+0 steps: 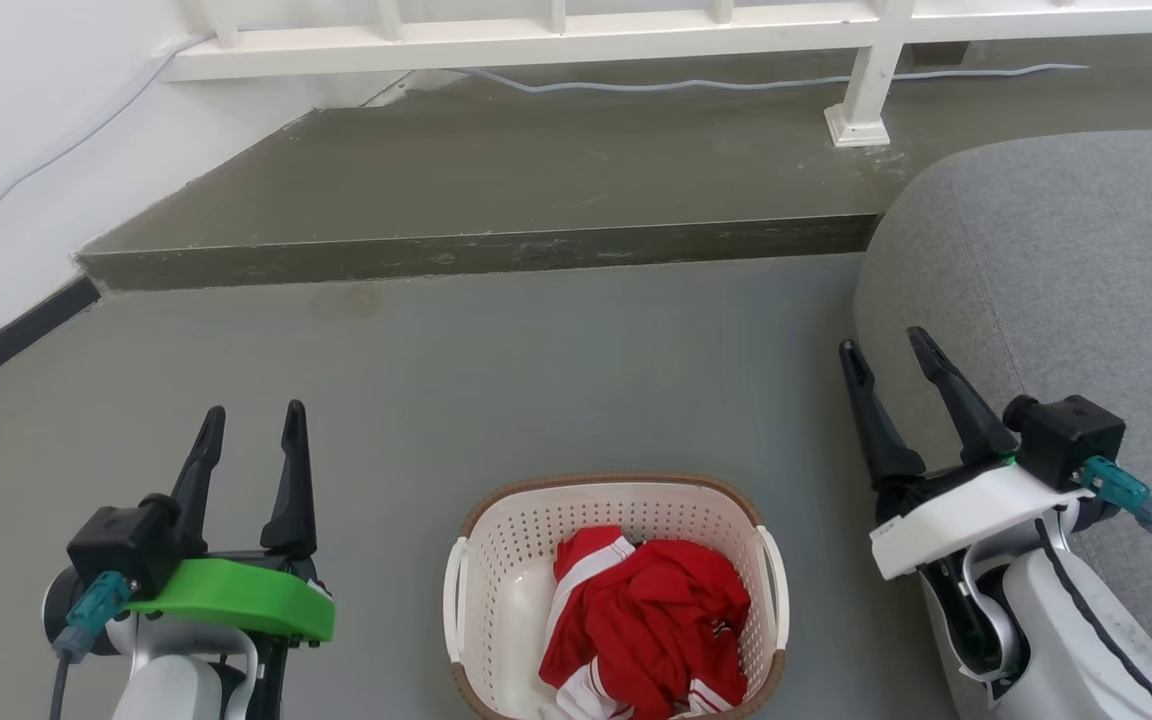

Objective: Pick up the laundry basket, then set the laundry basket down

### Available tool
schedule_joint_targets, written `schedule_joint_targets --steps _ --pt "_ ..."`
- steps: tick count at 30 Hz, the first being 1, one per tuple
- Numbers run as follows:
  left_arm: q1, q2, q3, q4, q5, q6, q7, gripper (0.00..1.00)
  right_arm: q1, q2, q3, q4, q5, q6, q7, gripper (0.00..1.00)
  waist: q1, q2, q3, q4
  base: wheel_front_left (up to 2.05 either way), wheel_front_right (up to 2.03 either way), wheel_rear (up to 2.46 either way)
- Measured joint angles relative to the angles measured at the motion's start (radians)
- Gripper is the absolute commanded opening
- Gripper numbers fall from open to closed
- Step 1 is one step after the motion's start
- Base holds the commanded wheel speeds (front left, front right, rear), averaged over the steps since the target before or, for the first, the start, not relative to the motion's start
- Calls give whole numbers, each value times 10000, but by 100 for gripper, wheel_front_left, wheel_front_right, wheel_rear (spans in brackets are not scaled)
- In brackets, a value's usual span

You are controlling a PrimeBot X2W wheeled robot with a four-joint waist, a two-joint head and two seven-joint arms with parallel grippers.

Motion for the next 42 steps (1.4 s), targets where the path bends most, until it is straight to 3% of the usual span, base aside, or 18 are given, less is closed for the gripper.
schedule_joint_targets --steps 21,42 --pt "-18 -134 75 -36 518 -171 -88 100 0 63 -67 0 -612 113 -113 100 0 0 264 -41 0 0 0" --pt "-903 -234 198 -215 502 -364 -94 100 -485 130 -679 42 -865 100 -128 100 0 0 2370 -255 0 0 0"
